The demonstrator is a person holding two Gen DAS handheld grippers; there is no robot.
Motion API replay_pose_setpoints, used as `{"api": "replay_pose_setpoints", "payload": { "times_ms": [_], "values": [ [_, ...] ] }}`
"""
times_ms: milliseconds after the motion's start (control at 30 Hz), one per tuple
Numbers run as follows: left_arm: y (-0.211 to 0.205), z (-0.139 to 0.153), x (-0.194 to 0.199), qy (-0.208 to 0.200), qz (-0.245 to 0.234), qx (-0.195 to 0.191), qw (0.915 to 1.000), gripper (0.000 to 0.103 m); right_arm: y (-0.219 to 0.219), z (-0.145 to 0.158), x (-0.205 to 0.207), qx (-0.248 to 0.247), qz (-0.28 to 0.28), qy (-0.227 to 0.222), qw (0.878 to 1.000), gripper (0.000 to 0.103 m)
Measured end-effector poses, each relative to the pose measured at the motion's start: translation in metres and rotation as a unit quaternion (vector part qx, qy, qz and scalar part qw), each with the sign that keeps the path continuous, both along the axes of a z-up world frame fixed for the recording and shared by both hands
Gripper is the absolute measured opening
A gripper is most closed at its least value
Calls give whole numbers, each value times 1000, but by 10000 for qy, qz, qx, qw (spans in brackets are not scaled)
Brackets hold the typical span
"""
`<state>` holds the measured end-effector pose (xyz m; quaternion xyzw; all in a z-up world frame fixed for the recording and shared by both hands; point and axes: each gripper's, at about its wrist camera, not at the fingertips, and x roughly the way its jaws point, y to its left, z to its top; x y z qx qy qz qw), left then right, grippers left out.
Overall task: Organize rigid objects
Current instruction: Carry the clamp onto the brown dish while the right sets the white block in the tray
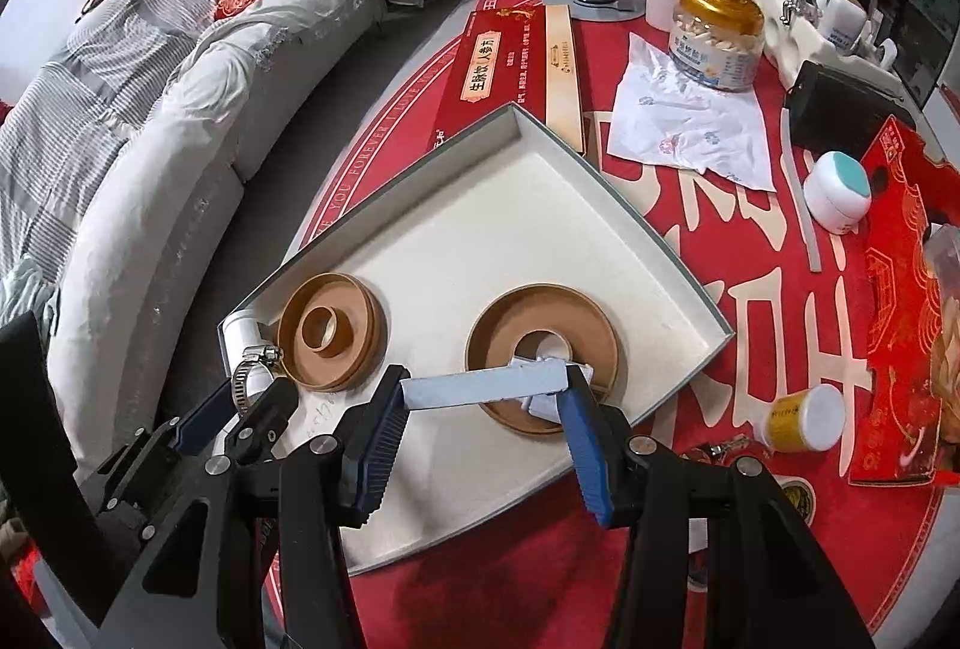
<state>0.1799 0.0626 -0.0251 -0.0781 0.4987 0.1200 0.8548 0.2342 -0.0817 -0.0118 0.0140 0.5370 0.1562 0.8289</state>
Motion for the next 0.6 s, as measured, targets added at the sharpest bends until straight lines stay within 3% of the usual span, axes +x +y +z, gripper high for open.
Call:
{"api": "replay_pose_setpoints", "payload": {
  "times_ms": [500,600],
  "values": [
    [0,-14,11,95,-36,56,9999,38,13,-14,12,-35,10,89,10000,52],
    [-3,-19,14,95,-118,33,9999,43,14,-18,15,-73,7,75,9999,52]
  ]
}}
